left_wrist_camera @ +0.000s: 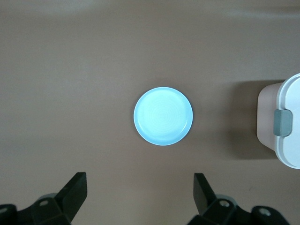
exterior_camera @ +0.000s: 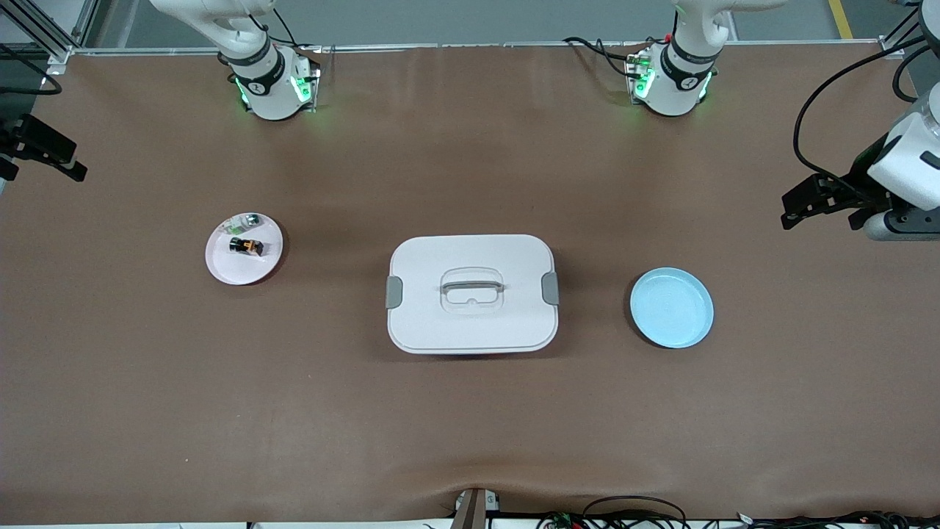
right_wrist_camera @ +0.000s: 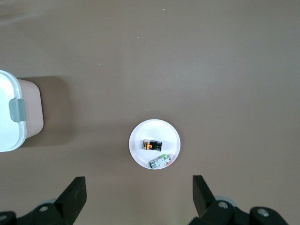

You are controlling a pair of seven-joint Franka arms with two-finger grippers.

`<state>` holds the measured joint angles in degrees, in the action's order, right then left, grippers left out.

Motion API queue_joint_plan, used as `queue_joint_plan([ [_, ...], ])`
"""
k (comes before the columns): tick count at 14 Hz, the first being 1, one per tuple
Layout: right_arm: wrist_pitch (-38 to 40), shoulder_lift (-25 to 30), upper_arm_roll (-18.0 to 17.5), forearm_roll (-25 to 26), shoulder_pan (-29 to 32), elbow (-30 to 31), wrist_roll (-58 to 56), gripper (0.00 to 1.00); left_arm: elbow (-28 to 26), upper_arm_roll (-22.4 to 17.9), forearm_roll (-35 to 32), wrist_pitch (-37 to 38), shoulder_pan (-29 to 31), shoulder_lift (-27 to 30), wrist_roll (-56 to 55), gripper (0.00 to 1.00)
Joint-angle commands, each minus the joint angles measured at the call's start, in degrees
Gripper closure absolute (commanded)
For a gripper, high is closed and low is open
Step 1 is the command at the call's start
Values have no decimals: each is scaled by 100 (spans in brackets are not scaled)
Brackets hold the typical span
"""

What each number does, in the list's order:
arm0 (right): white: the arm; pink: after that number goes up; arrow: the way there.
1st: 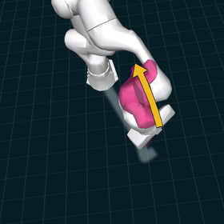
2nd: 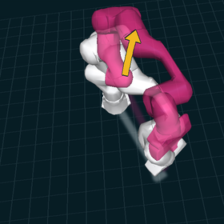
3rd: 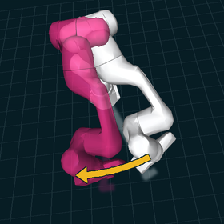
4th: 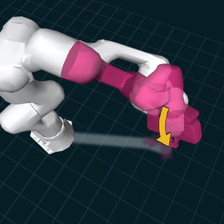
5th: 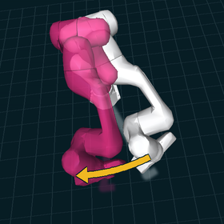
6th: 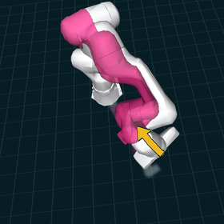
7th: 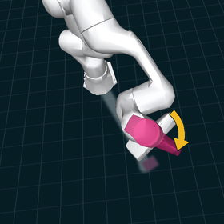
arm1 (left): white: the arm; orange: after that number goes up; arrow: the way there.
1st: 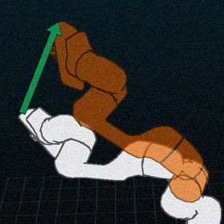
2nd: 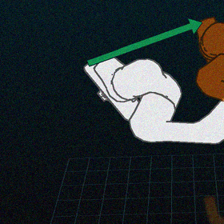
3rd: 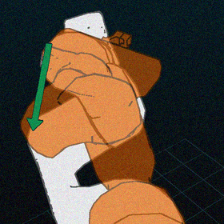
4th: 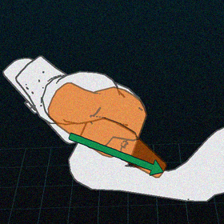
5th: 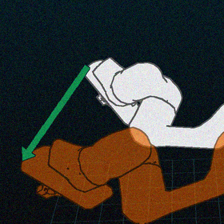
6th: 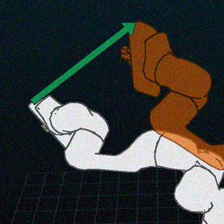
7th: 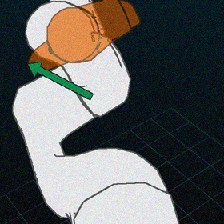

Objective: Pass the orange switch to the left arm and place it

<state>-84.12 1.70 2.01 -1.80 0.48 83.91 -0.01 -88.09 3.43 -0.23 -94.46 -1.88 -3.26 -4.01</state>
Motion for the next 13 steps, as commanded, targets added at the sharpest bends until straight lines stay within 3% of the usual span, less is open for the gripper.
queue_joint_plan([
  [1,-34,128,-8,-13,4,125,89,0,152,0,-29,51,-23,-79,-21,0],
  [13,-16,128,-26,-13,-4,117,97,0,248,8,-21,-2,-41,-114,-21,0],
])
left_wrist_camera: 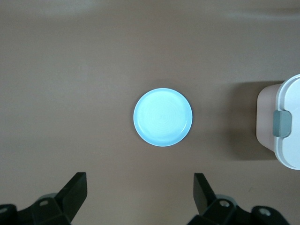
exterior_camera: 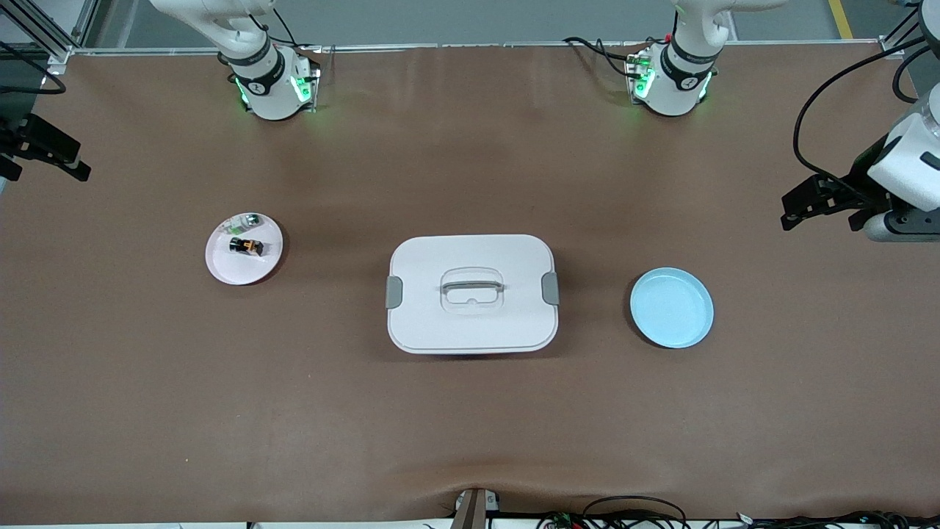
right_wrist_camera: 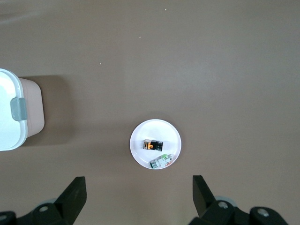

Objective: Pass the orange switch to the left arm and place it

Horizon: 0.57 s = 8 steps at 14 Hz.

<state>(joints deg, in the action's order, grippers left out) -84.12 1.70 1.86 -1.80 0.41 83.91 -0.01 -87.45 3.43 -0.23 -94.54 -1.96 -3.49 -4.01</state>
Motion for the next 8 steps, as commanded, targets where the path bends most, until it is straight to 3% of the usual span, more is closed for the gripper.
queue_joint_plan([
  [1,-26,129,-10,-13,3,117,89,0,184,8,-29,6,-32,-108,-21,0],
  [8,-26,129,-10,-13,3,117,97,0,281,8,-21,14,-6,-187,-30,0],
])
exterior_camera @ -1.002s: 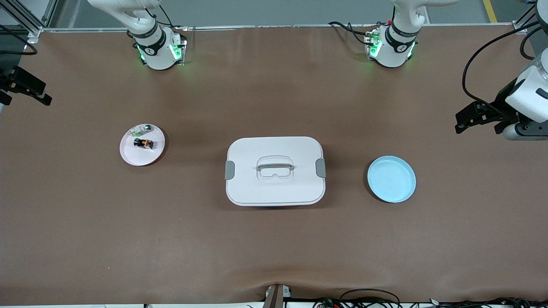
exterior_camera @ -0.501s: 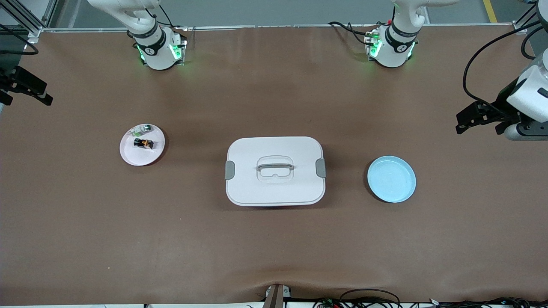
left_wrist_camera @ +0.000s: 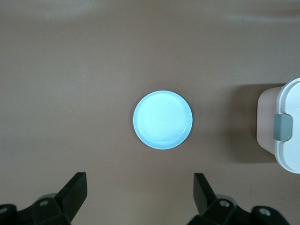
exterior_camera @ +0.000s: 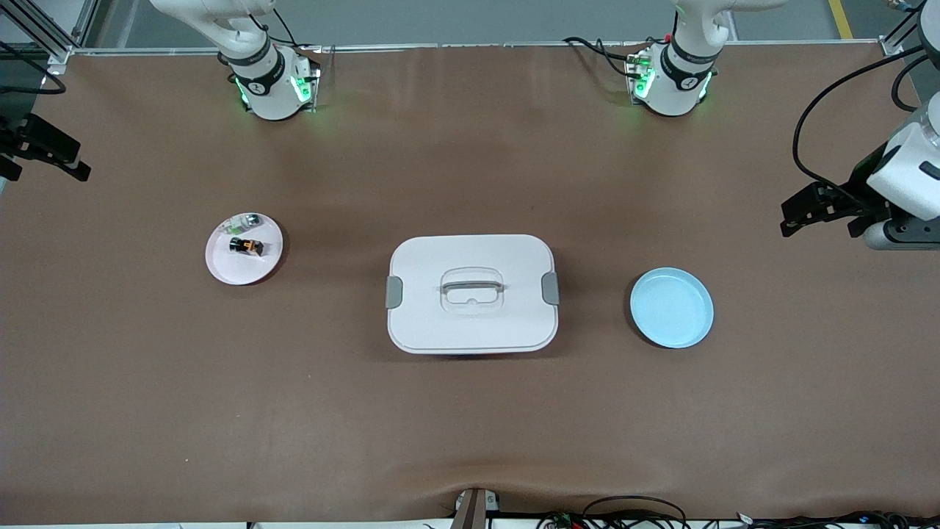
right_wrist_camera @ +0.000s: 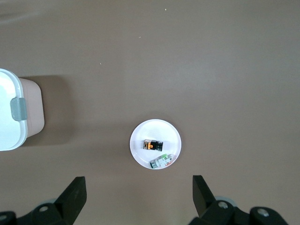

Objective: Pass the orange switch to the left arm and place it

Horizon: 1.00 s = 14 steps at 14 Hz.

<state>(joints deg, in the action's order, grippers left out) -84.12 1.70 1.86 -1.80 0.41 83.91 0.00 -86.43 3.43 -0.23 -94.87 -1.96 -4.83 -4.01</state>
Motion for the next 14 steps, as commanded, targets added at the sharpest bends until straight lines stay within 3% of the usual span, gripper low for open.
queue_joint_plan([
  [1,-17,128,-10,-13,3,117,97,0,171,9,-21,47,11,-62,-21,0],
  [14,-8,128,-2,-13,3,125,97,0,215,9,-3,-23,-24,-264,-21,0],
])
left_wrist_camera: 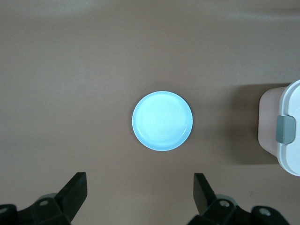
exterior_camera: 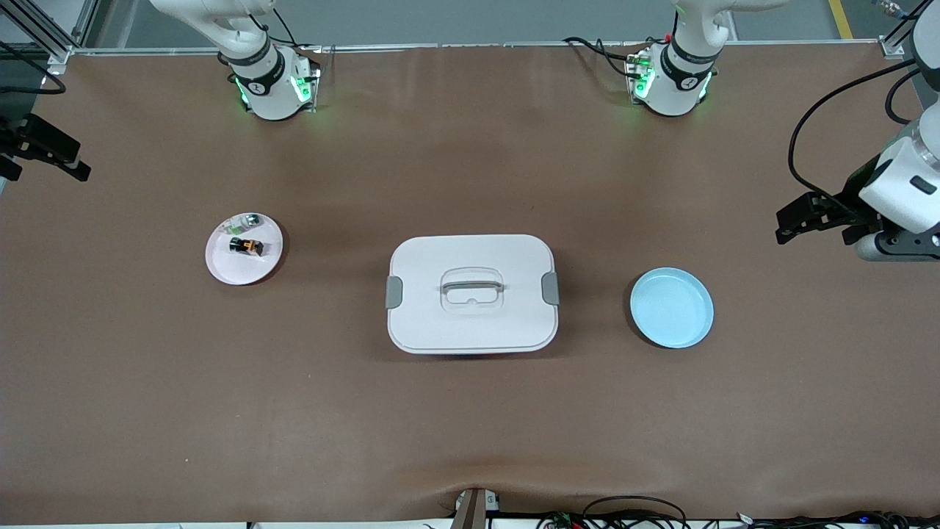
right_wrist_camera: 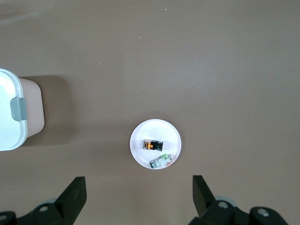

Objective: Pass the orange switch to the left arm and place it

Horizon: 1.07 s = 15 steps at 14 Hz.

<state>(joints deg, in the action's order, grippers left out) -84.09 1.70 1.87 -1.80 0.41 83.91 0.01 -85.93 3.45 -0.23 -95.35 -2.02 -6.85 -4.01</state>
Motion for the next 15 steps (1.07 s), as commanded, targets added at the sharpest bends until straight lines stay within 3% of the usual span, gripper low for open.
queue_joint_plan([
  [1,-11,128,-2,-13,12,125,95,0,164,7,6,16,-26,-70,-21,0],
  [15,-28,120,-2,-13,12,125,95,0,270,24,41,-45,-35,-27,-134,0],
])
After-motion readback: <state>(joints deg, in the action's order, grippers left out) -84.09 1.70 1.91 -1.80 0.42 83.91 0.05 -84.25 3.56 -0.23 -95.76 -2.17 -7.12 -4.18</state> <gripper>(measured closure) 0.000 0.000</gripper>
